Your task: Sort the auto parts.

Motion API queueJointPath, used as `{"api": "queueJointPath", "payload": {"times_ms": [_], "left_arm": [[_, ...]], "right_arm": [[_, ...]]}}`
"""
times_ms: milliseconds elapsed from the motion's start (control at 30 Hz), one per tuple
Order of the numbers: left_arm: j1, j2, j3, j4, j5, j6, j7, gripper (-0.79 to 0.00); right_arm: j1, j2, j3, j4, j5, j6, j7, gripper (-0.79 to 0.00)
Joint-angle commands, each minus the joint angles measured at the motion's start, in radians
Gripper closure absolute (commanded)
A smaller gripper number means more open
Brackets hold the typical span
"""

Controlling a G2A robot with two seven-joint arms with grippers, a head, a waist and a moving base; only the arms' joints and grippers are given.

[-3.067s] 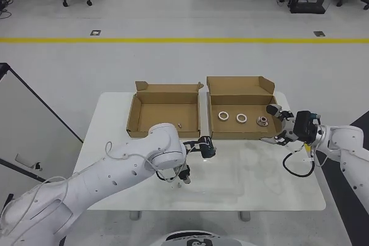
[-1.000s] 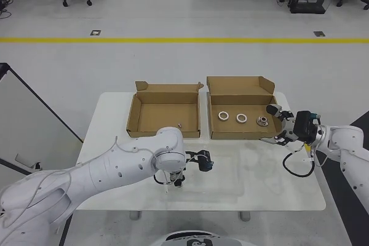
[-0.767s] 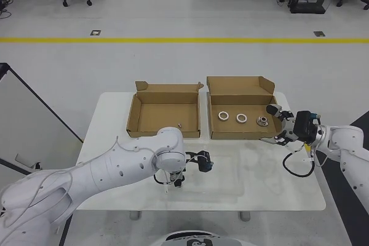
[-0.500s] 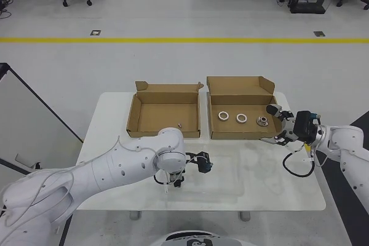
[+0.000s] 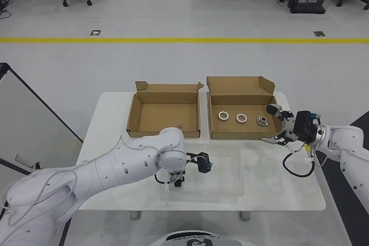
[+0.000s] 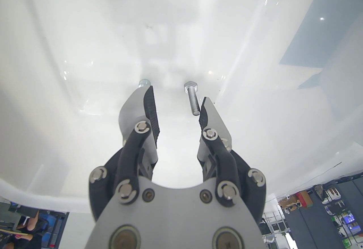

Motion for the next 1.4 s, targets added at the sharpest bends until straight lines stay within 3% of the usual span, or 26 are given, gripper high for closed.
{"api": "queueJointPath", "payload": {"times_ms": [0, 367, 400, 467, 500, 700, 1100, 1367], "left_arm": [[0.003, -0.003, 0.000, 0.007, 0.001, -0.001, 0.001, -0.360], [0.016, -0.018, 0.000, 0.031, 0.006, 0.005, -0.005, -0.283], [0.016, -0.019, 0.000, 0.033, 0.006, 0.006, -0.006, -0.240], [0.017, -0.021, 0.000, 0.037, 0.005, 0.008, -0.008, -0.037], [0.017, -0.022, 0.000, 0.039, 0.004, 0.009, -0.009, 0.000], [-0.007, -0.023, -0.002, 0.026, -0.013, -0.001, 0.001, 0.000], [-0.134, 0.029, -0.089, -0.189, -0.077, 0.066, -0.066, 0.000], [-0.177, 0.045, -0.129, -0.200, -0.148, 0.091, -0.066, 0.000]], "right_arm": [[0.000, 0.000, 0.000, 0.000, 0.000, 0.000, -0.001, -0.785], [0.000, 0.000, 0.000, 0.000, 0.000, 0.000, -0.001, -0.785], [0.000, 0.000, 0.000, 0.000, 0.000, 0.000, -0.001, -0.785], [0.000, 0.000, 0.000, 0.000, 0.000, 0.000, -0.001, -0.785], [0.000, 0.000, 0.000, 0.000, 0.000, 0.000, -0.001, -0.785], [0.000, 0.000, 0.000, 0.000, 0.000, 0.000, -0.001, -0.785], [0.000, 0.000, 0.000, 0.000, 0.000, 0.000, -0.001, -0.785], [0.000, 0.000, 0.000, 0.000, 0.000, 0.000, -0.001, -0.785]]}}
